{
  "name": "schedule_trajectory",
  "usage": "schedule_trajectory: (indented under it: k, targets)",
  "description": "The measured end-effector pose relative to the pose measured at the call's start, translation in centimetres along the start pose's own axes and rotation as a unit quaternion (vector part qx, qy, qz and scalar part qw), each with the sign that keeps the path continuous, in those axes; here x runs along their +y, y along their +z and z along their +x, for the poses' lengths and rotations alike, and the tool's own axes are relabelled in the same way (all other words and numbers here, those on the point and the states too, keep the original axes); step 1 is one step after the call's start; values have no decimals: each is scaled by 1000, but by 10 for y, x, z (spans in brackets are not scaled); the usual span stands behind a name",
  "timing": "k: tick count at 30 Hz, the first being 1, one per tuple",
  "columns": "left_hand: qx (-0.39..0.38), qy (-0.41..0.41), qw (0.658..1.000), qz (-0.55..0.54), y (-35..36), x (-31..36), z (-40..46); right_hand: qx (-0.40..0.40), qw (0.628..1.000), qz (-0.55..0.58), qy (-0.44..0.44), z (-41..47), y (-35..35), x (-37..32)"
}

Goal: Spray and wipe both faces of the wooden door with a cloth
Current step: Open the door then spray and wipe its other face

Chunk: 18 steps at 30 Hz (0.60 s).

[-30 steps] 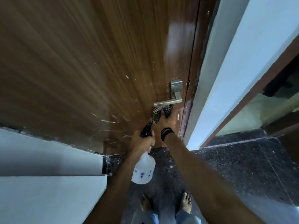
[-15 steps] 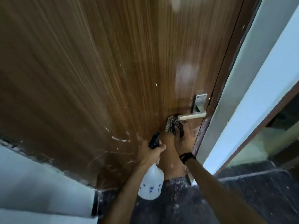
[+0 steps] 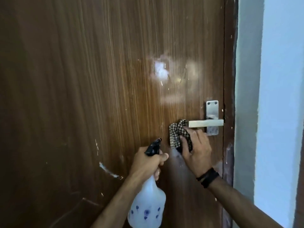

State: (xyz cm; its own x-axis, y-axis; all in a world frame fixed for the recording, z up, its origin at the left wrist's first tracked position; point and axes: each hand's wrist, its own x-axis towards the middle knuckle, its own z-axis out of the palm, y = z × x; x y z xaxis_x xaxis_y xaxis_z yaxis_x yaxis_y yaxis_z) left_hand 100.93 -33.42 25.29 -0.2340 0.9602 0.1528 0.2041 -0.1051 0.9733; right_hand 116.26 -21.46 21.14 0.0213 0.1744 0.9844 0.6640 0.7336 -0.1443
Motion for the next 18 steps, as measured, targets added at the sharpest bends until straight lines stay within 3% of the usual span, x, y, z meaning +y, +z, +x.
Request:
schedule_trajectory:
  k: [4,12,15,18]
  targets:
    - [20,44,999,6,-4,-27,-1,-47,993,15,-109,-24,8,-2]
    - [51,58,996,-38,4,-34,-8,-24,986,-5,-163,38,28,-28]
    - [72,63,995,-31,-1,-37,-11,-28,979,-8,-204,22,30,-18]
    - [85,56,995,-23,-5,-47,-19,-93,964,-3,-249,-27,37,-4]
